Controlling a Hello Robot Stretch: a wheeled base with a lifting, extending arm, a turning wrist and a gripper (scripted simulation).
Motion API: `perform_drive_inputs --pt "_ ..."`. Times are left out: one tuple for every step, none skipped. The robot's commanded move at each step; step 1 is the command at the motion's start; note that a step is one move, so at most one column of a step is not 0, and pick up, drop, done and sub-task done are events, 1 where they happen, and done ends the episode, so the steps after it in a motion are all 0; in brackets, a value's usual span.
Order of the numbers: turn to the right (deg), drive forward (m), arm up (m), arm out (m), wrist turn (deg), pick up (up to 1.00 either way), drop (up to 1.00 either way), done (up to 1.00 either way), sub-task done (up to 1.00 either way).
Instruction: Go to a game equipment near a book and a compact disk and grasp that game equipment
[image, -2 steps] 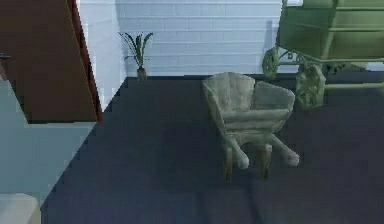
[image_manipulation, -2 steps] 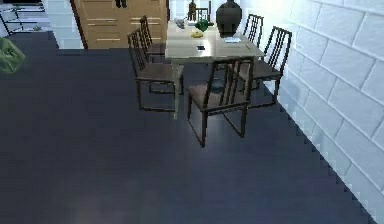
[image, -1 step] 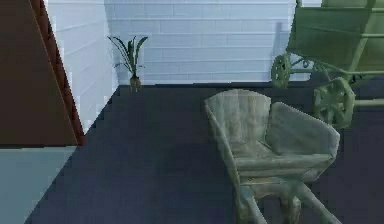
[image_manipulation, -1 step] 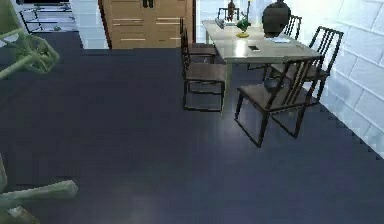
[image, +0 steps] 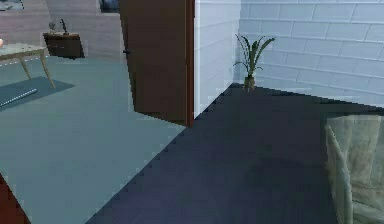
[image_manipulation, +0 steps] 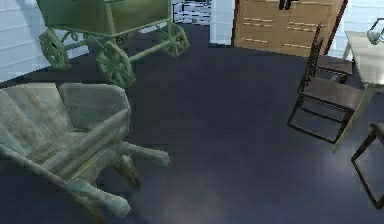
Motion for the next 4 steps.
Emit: perform_drive_inputs --pt "0.0 0.35 0.00 0.00 0.0 0.00 0.00 0.00 0.00" --pt "-30.0 0.00 0.00 0.00 0.0 0.00 0.00 0.00 0.00" --pt "0.0 0.80 0.00 0.00 0.0 0.00 0.00 0.00 0.00" --pt "0.0 1.00 0.00 0.00 0.0 0.00 0.00 0.00 0.00"
